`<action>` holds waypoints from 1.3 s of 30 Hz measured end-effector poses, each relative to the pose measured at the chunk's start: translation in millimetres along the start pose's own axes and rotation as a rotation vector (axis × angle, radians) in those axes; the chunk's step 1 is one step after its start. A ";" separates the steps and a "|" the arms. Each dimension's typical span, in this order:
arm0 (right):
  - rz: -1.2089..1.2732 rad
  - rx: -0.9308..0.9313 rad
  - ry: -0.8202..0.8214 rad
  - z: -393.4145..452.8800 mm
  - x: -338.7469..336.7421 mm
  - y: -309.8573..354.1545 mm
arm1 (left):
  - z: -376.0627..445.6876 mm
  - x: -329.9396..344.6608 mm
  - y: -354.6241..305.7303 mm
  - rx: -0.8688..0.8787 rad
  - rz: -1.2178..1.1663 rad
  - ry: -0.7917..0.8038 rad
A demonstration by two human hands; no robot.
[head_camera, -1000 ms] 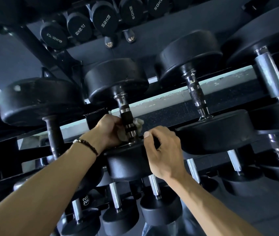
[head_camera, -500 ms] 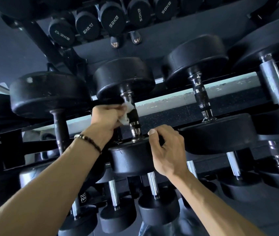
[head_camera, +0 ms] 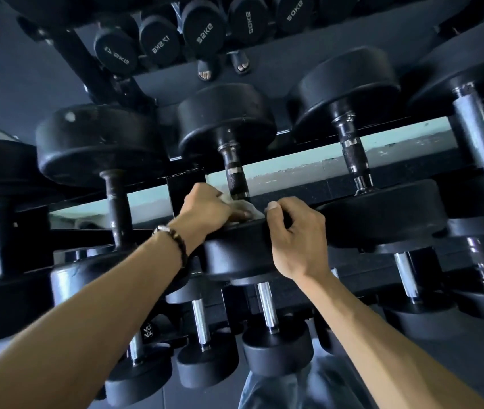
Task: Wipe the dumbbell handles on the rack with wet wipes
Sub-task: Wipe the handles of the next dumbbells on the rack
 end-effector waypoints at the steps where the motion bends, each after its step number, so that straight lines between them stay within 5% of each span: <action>1: -0.004 -0.004 0.005 -0.1 0.2 0.8 | -4.7 1.9 3.2 0.002 0.017 0.023; 9: -0.070 -0.020 0.148 -0.7 7.8 12.2 | -83.7 -63.4 -9.4 0.165 -0.515 -0.148; 13: -0.014 -0.252 0.200 -20.9 0.9 73.9 | -136.7 -76.7 7.4 0.115 -0.693 -0.265; 17: 0.068 -0.314 0.635 -69.0 33.4 122.5 | -187.6 -77.6 19.5 0.116 -0.507 -0.343; 21: 0.009 -0.234 0.833 -94.0 57.4 118.2 | -228.3 -70.3 43.6 0.076 -0.558 -0.385; 27: 0.190 0.193 0.806 -127.9 70.3 84.1 | -268.6 -63.7 91.8 0.046 -0.872 -0.498; 30: 0.223 0.248 0.754 -143.9 72.6 80.3 | -283.0 -65.8 114.3 0.039 -1.030 -0.541; 33: 0.204 0.216 0.758 -163.3 76.7 82.7 | -296.9 -77.9 135.2 0.077 -1.100 -0.589; 39: -0.072 -0.163 0.838 -225.5 100.7 119.9 | -318.0 -95.8 178.1 0.101 -1.091 -0.541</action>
Point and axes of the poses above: each hand's wrist, its own z-axis towards the middle knuckle, its own x-axis out of the palm, y = z × x, the point moved 10 cm from there along z, towards the middle knuckle, and after that the axes turned 10 degrees about x, right-handed, at the moved point
